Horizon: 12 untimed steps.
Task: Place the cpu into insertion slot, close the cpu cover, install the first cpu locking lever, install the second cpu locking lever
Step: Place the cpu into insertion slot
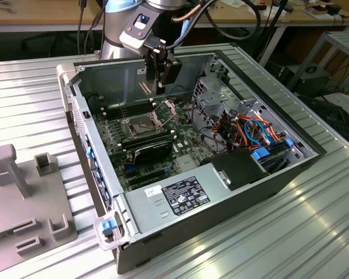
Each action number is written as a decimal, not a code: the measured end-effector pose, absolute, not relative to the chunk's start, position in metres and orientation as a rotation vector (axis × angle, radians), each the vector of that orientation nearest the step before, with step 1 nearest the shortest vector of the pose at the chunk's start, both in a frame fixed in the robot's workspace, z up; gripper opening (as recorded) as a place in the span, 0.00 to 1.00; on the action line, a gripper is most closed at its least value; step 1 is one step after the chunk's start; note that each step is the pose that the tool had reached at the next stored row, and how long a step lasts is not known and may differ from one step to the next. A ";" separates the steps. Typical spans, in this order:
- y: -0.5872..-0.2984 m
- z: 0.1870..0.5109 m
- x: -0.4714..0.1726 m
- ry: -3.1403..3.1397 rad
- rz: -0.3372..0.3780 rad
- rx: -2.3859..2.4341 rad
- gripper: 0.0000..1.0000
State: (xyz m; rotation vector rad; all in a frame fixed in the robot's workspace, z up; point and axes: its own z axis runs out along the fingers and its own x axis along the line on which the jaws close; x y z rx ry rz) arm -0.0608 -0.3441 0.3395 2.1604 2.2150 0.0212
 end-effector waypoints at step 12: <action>-0.333 0.312 -0.061 2.215 0.021 2.160 0.54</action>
